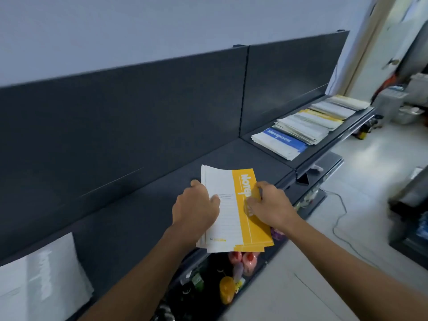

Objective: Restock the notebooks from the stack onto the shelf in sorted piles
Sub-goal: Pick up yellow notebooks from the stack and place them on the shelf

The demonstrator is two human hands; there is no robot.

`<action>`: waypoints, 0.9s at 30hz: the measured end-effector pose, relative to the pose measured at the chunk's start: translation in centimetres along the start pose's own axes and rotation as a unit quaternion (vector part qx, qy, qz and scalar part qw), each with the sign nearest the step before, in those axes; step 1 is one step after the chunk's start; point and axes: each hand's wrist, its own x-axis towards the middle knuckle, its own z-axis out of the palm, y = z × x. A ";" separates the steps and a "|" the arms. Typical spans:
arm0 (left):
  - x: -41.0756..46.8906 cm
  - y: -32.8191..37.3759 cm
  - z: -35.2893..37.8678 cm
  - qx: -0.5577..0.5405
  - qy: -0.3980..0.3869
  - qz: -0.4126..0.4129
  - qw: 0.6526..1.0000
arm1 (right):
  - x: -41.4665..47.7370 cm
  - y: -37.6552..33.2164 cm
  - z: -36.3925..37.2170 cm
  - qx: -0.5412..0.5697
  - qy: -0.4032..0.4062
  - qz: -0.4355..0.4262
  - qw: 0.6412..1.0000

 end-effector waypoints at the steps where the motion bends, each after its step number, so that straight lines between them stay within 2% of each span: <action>1: 0.5 2.0 1.1 0.003 -0.008 0.000 1.000 | 0.7 1.7 -1.2 -0.005 0.003 0.006 1.000; 11: 4.6 17.6 9.1 0.016 -0.070 0.028 0.997 | 6.0 14.4 -10.6 0.003 0.031 0.069 0.997; 18: 9.4 24.9 13.3 0.020 -0.092 0.053 0.994 | 11.1 19.5 -15.0 0.045 0.036 0.134 0.989; 27: 18.3 32.5 18.0 0.006 -0.104 0.115 0.988 | 20.0 23.6 -19.4 0.041 0.089 0.182 0.978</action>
